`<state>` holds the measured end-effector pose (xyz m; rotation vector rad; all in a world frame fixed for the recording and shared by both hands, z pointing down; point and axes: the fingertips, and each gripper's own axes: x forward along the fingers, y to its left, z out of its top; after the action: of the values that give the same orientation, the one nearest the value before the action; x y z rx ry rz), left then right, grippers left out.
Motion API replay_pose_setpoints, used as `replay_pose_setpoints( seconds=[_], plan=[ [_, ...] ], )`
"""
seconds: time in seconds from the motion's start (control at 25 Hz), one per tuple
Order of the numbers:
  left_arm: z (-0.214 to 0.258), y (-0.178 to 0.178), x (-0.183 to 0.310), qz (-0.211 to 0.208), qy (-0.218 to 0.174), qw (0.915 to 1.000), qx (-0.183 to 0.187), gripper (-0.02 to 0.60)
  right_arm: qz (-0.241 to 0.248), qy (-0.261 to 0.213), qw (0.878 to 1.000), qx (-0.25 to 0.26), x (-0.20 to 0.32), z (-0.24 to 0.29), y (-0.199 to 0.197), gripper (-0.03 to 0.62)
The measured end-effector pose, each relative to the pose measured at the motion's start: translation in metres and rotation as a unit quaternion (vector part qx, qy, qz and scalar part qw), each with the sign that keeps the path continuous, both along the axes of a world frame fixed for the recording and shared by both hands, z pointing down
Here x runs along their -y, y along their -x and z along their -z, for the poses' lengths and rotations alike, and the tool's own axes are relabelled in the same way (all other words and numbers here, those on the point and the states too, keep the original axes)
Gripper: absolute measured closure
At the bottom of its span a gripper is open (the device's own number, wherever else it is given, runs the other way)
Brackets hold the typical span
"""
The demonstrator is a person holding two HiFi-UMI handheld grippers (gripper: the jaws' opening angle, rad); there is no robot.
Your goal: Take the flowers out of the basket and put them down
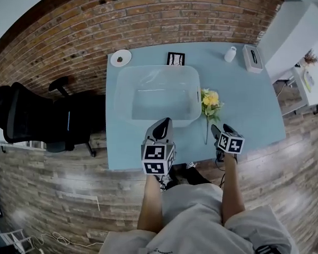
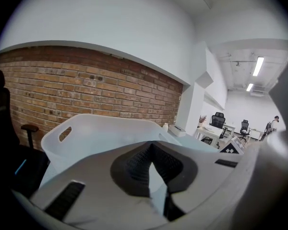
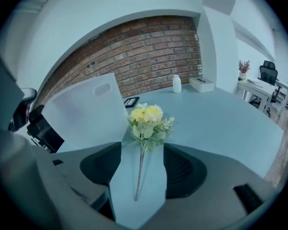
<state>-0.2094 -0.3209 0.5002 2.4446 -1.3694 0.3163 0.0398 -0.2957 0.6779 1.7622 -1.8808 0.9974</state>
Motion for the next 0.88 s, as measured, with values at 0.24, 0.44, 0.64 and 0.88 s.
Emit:
replay_pose_setpoints(
  seconds=[0.24, 0.44, 0.64, 0.88],
  plan=[
    [-0.021, 0.016, -0.034, 0.028, 0.017, 0.9994, -0.014, 0.560, 0.025, -0.028, 0.999, 0.009, -0.013, 0.013, 0.024, 0.296],
    [-0.038, 0.034, -0.061, 0.058, 0.033, 0.9977, -0.009, 0.560, 0.069, -0.056, 0.996, 0.012, -0.011, 0.026, 0.052, 0.319],
    [-0.039, 0.033, -0.085, 0.092, 0.032, 0.9952, -0.002, 0.560, 0.099, -0.088, 0.991, 0.010, -0.012, 0.040, 0.061, 0.427],
    [-0.035, -0.004, -0.126, 0.126, 0.011, 0.9919, -0.013, 0.560, 0.105, -0.109, 0.988, 0.007, -0.044, 0.039, 0.046, 0.551]
  ],
)
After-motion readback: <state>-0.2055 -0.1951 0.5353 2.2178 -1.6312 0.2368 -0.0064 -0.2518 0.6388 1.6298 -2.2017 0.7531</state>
